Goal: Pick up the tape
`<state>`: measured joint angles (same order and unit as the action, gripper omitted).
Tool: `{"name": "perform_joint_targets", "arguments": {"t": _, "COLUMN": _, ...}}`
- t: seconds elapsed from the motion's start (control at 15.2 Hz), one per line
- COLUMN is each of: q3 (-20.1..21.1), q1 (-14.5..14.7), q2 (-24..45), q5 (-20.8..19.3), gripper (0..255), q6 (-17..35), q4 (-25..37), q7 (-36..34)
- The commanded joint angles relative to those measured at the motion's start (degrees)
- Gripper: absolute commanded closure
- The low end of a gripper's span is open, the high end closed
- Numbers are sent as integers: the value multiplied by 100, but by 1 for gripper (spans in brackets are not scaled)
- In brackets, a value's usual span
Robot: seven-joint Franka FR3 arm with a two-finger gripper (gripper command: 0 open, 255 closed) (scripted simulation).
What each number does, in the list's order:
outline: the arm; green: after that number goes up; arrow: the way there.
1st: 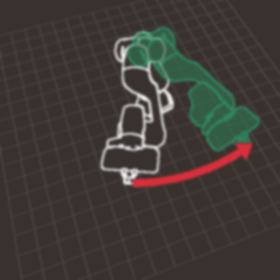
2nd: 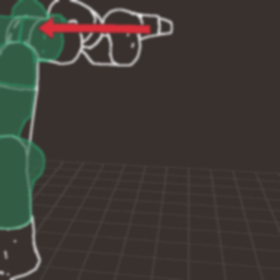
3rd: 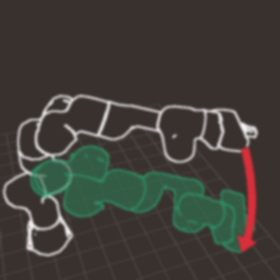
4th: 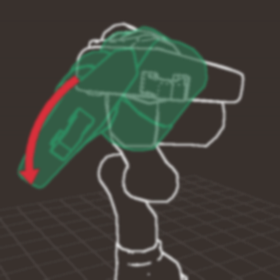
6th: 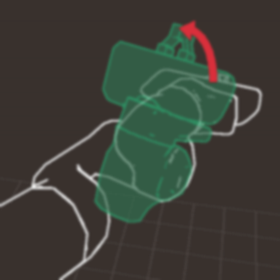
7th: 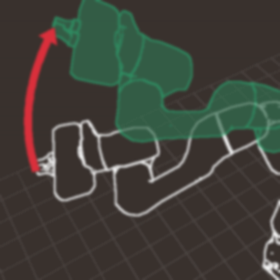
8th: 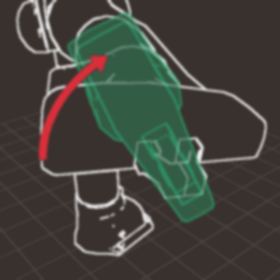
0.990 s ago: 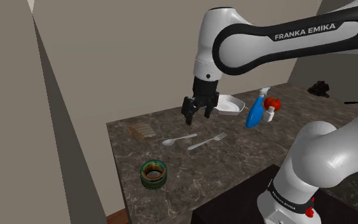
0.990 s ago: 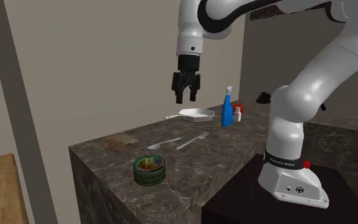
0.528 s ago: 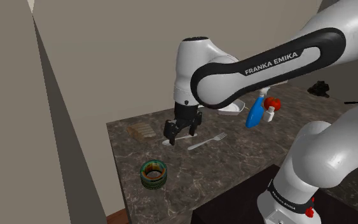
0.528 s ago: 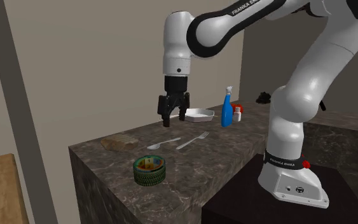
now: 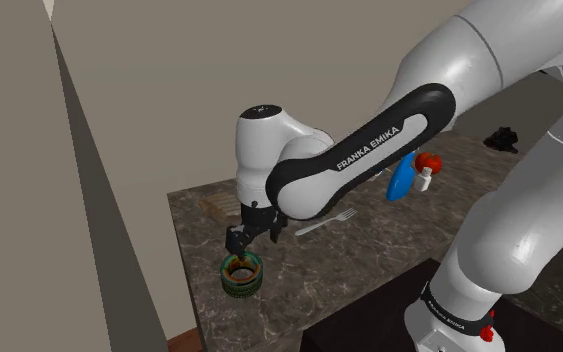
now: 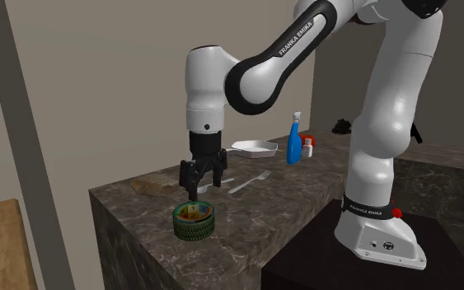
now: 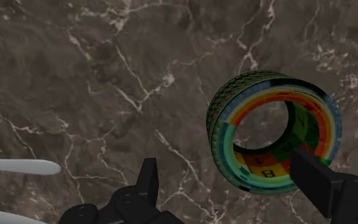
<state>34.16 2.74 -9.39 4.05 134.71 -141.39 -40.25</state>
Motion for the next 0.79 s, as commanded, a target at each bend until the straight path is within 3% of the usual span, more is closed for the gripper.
{"name": "perform_joint_targets", "arguments": {"t": 0.0, "q3": 72, "q1": -19, "q2": 182, "q5": -138, "gripper": 0, "q6": 166, "q4": -5, "q7": -154}}
{"name": "perform_joint_targets", "arguments": {"t": 0.53, "q3": 142, "q1": -90, "q2": 661, "q5": -544, "gripper": 0, "q6": 720, "q4": -163, "q7": -470}}
{"name": "perform_joint_targets", "arguments": {"t": 0.59, "q3": 145, "q1": -87, "q2": 656, "q5": -540, "gripper": 255, "q6": 718, "q4": -164, "q7": -472}}
{"name": "perform_joint_targets", "arguments": {"t": 0.73, "q3": 145, "q1": -87, "q2": 651, "q5": -536, "gripper": 255, "q6": 719, "q4": -169, "q7": -469}}
